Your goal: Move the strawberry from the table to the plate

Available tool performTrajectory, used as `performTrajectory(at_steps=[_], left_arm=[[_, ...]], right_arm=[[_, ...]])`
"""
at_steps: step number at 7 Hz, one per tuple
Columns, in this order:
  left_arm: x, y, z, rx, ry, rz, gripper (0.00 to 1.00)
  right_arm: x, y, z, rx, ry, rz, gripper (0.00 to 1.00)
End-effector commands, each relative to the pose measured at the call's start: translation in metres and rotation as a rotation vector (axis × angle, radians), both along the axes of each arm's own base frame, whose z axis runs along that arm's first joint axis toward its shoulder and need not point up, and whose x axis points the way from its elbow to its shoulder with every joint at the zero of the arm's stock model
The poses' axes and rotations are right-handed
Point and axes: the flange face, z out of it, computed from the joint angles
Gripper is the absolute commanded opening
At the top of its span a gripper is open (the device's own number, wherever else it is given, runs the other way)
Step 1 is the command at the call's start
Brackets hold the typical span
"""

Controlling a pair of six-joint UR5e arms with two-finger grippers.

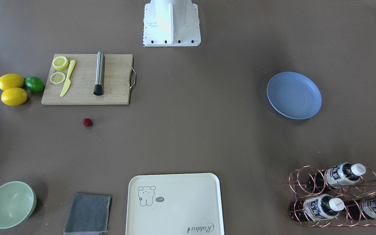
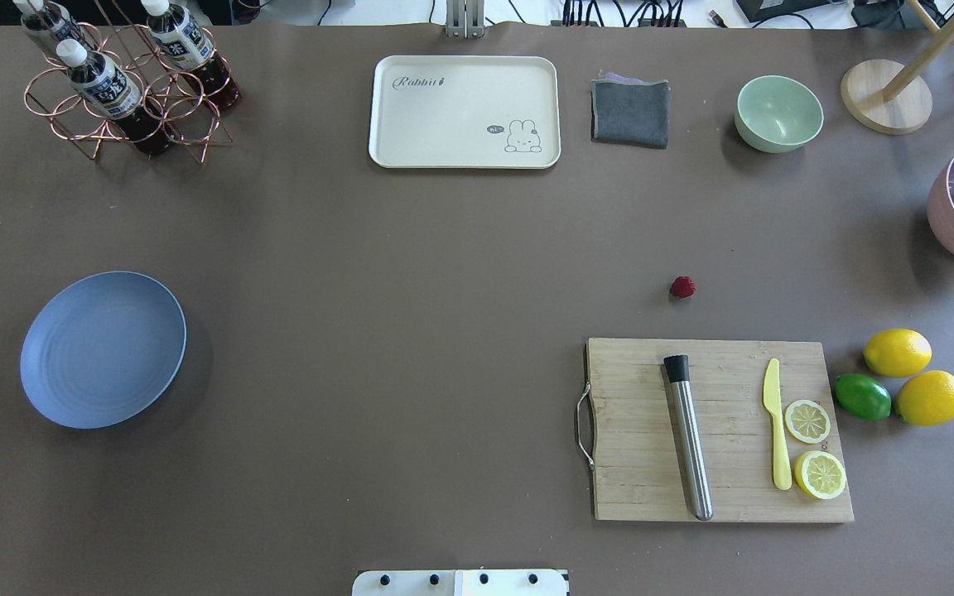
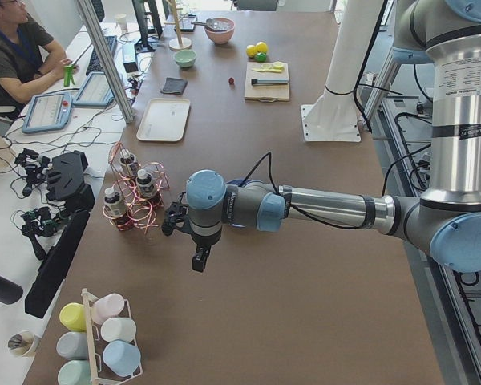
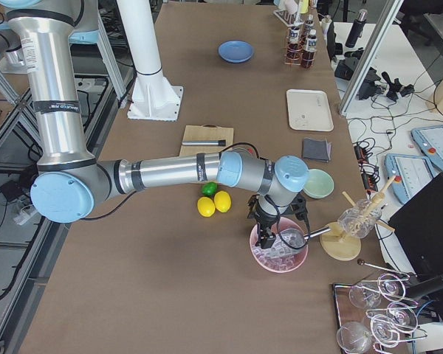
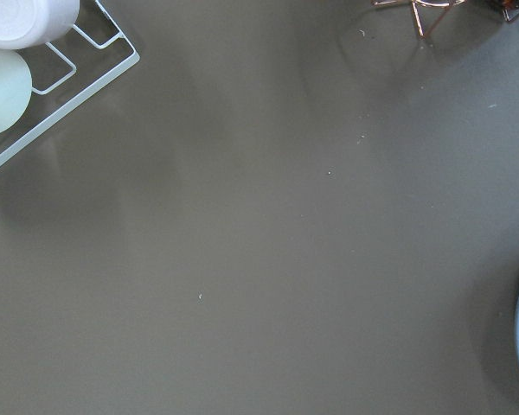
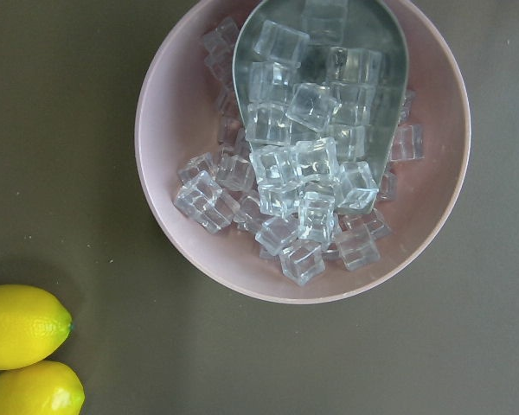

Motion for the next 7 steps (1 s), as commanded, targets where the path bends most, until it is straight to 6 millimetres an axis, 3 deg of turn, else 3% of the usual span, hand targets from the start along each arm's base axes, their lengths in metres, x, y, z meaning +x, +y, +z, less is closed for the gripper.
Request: performTrajectory(at_steps=[1,5,7], left_arm=[[0.035,-0.002,-0.005,-0.034,0.023,-0.032,0.97],[0.173,0.004,-0.019,-0.105,0.136,-0.065,0.97],[0.231,0.045,-0.004,-0.086,0.147,-0.078,0.93]], right_arm=[[0.001,0.002,-0.003,0.006,0.000,0.002,1.00],[0.000,0.008,-0.007,0.015,-0.005,0.002,1.00],[-0.001,0.007,-0.009,0.018,-0.015,0.004,1.00]])
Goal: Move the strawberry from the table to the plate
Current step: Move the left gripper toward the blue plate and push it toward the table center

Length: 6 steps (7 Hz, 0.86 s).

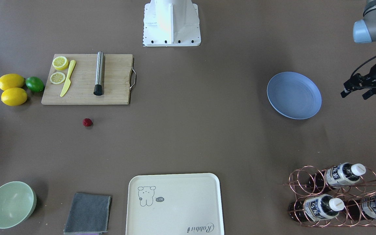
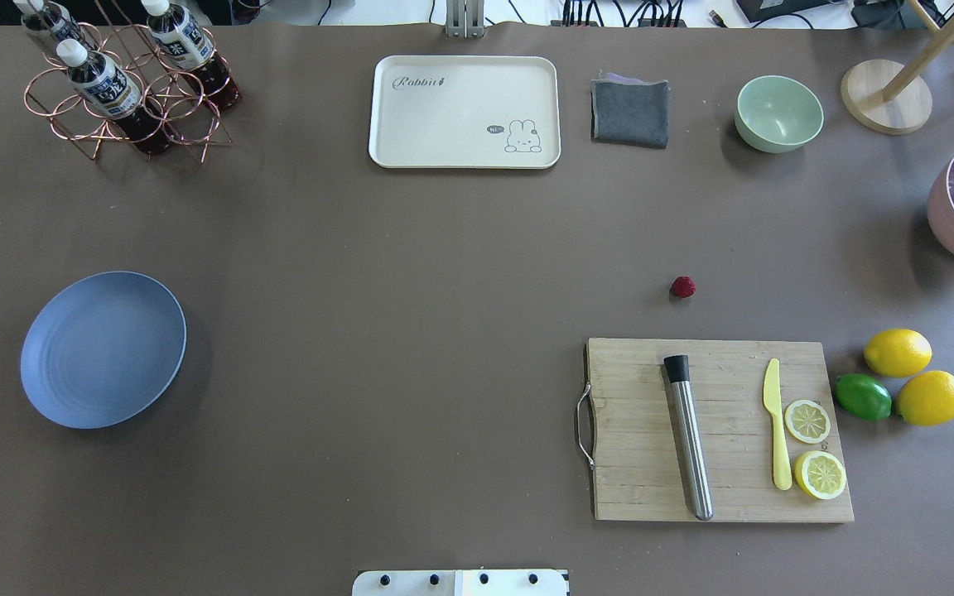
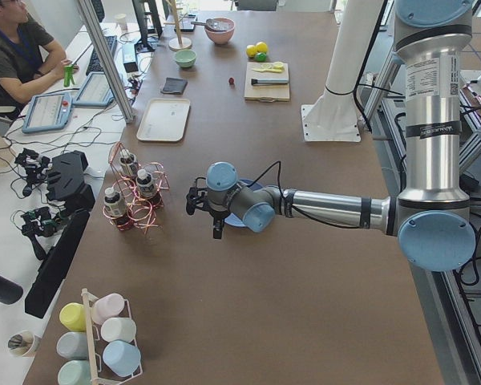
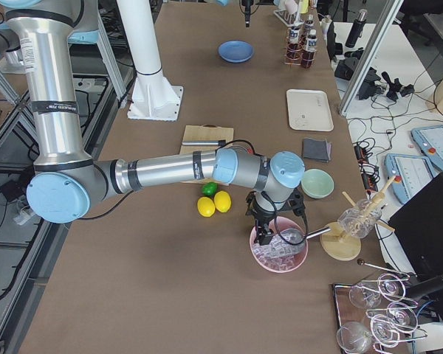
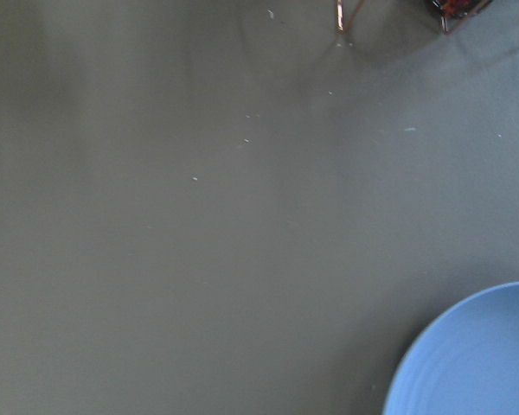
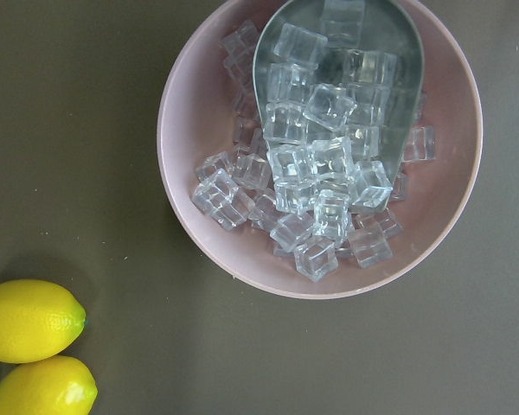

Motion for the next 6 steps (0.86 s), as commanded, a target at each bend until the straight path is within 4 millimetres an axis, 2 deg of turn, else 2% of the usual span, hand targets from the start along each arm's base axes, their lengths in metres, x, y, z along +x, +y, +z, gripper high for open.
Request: performTrajectory(at_steps=[1,3,5,6], left_arm=[[0.049,0.032,0.018,0.030,0.035,0.034,0.93],[0.072,0.041,0.045,0.060,0.013,0.045,0.88],[0.078,0.039,0.046,0.040,0.023,0.020,0.81],[0.080,0.040,0.045,0.039,0.025,0.023,0.70]], right_arm=[[-0.001,0.000,-0.001,-0.001,-0.012,0.002,1.00],[-0.001,0.000,0.000,-0.002,-0.016,0.003,1.00],[-0.001,-0.002,-0.003,0.005,-0.016,0.001,1.00],[-0.001,-0.002,-0.004,0.006,-0.018,0.002,1.00]])
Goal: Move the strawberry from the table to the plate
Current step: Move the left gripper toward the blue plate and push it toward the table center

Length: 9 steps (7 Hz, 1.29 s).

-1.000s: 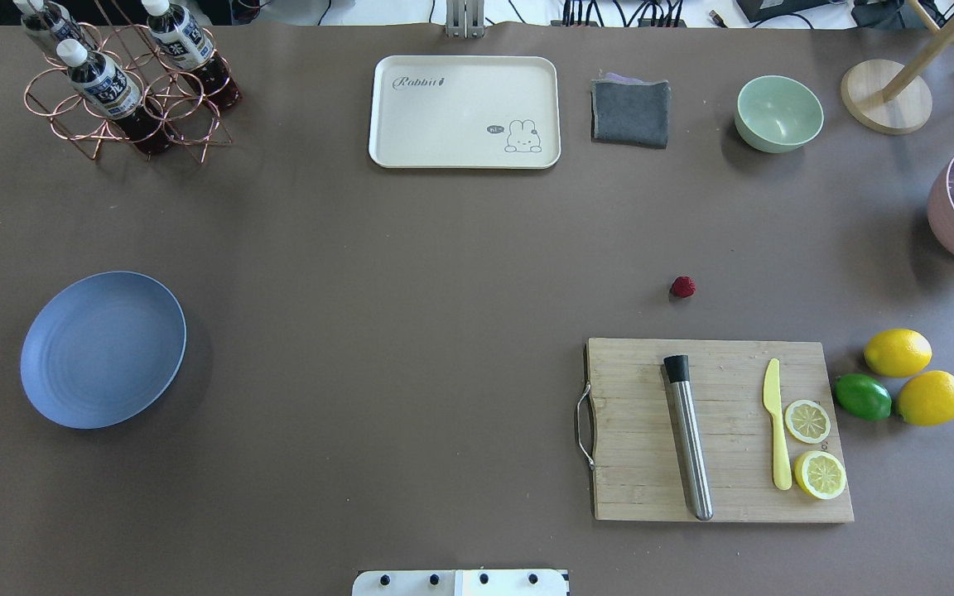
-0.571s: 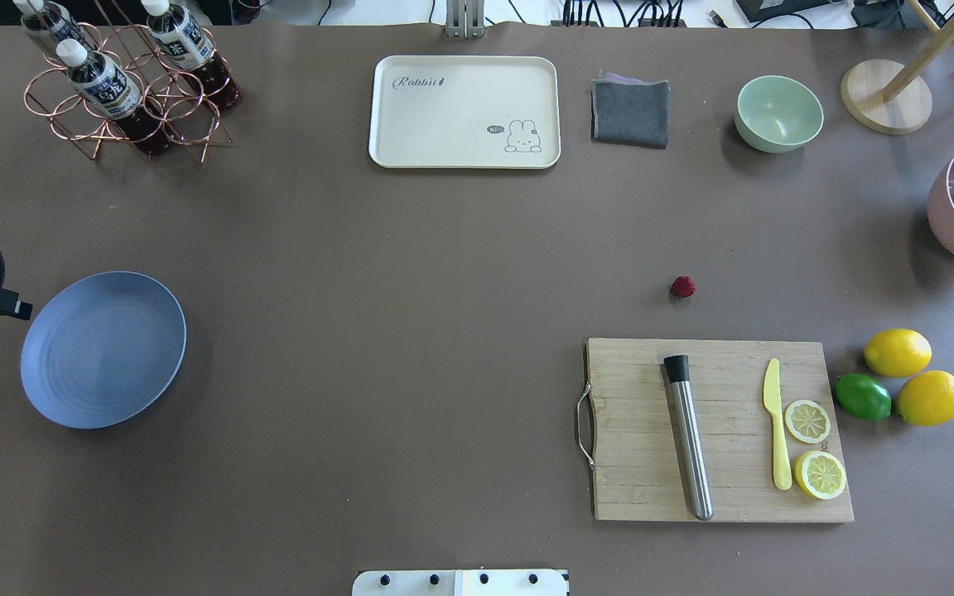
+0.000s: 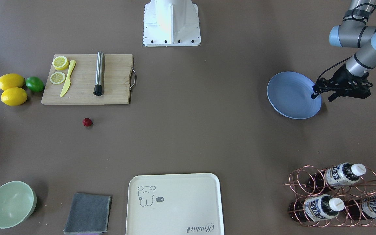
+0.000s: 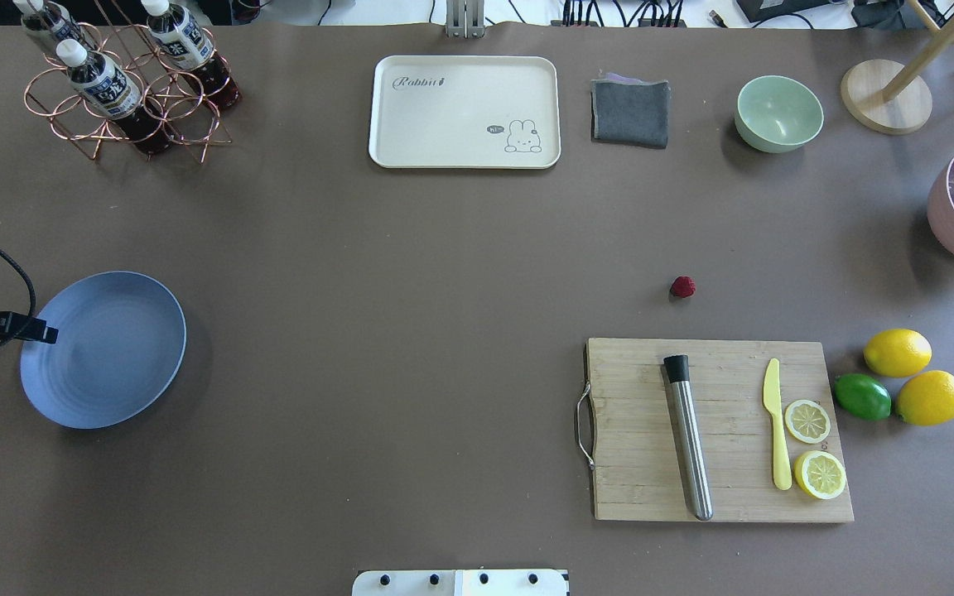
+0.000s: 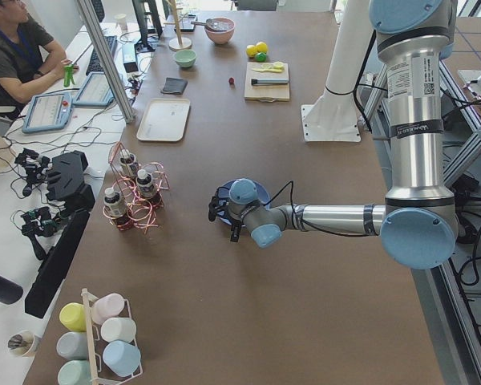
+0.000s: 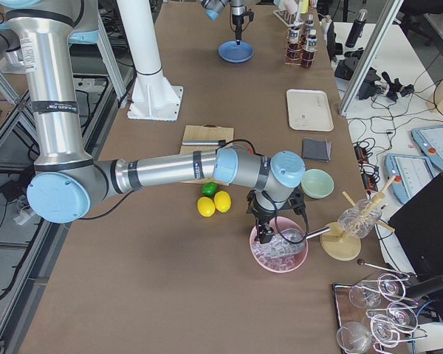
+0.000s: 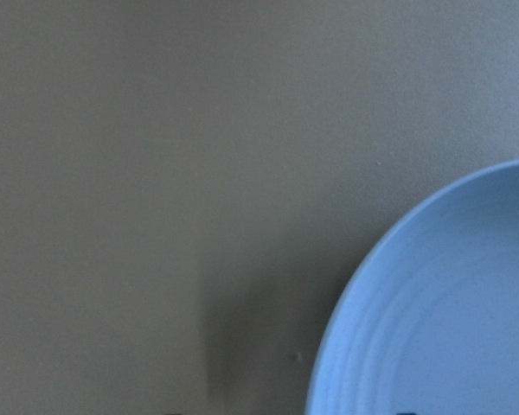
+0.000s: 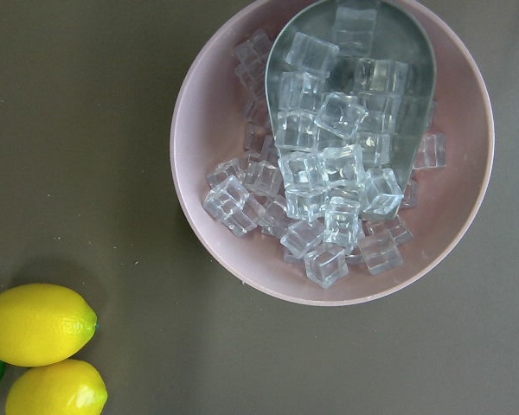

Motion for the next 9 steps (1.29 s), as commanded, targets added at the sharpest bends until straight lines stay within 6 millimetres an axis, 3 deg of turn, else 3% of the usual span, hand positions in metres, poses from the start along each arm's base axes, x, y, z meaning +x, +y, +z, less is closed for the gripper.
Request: performTrajectory(at_steps=[1,2,4,7,8,9], left_arm=[[0.005,0.002,0.000,-0.004,0.001,0.006,0.66],[0.006,0.003,0.000,-0.004,0.003,0.006,0.62],[0.006,0.003,-0.001,-0.001,0.004,0.006,0.02],[0.009,0.007,-0.018,-0.014,0.056,0.055,0.00],[0.005,0.008,-0.033,-0.064,0.117,0.083,0.00],[0.004,-0.006,-0.055,-0.091,0.158,0.058,0.00]], right_arm=[[0.000,-0.001,-0.001,0.002,-0.001,0.000,1.00],[0.000,-0.002,-0.002,0.004,0.000,0.000,1.00],[0.000,-0.003,-0.003,0.005,0.000,0.000,1.00],[0.000,-0.011,-0.013,0.023,-0.001,0.002,1.00],[-0.001,-0.013,-0.018,0.031,-0.010,0.004,1.00],[-0.006,-0.015,-0.024,0.035,-0.062,0.010,1.00]])
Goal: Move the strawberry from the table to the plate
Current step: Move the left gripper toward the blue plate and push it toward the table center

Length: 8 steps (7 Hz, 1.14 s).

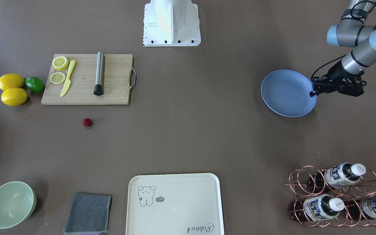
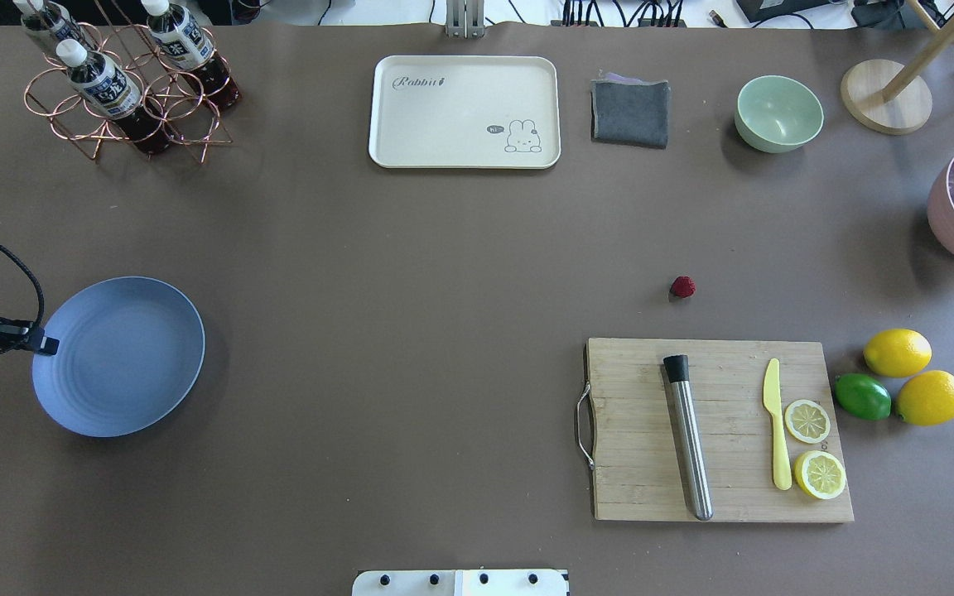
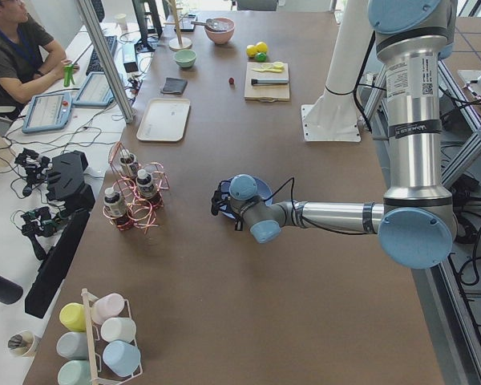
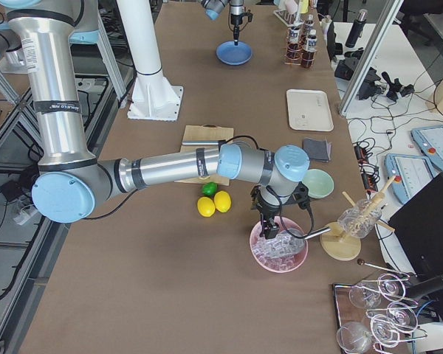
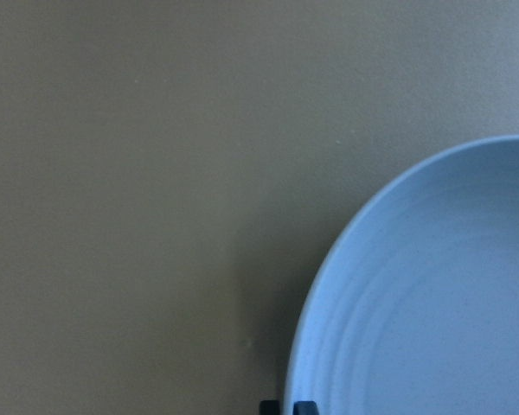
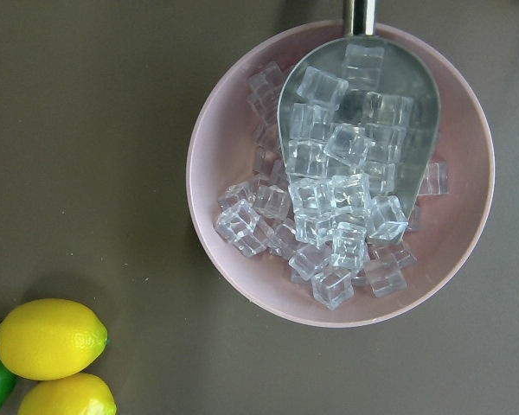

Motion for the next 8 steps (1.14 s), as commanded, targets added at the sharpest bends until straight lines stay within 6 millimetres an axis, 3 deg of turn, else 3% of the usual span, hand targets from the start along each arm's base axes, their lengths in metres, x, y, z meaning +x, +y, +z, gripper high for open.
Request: performTrajectory(at_steps=[1,2,4,6,7,8], left_arm=[[0.006,-0.020,-0.049,-0.065,0.088,-0.018,0.00],[0.020,-0.035,-0.095,-0.104,0.116,-0.049,0.00],[0.050,-0.043,-0.184,-0.158,0.153,-0.093,0.00],[0.136,-0.025,-0.237,-0.208,0.160,-0.126,0.00],[0.167,-0.022,-0.264,-0.208,0.154,-0.162,0.00],[0.198,-0.002,-0.271,-0.208,0.150,-0.170,0.00]], right_arm=[[-0.011,-0.008,-0.016,-0.008,-0.079,0.026,1.00],[-0.033,-0.016,-0.039,-0.022,-0.074,0.055,1.00],[-0.090,-0.025,-0.057,-0.025,-0.081,0.113,1.00],[-0.139,-0.025,-0.073,-0.039,-0.096,0.132,1.00],[-0.164,-0.023,-0.079,-0.042,-0.104,0.136,1.00],[-0.189,-0.023,-0.088,-0.049,-0.114,0.145,1.00]])
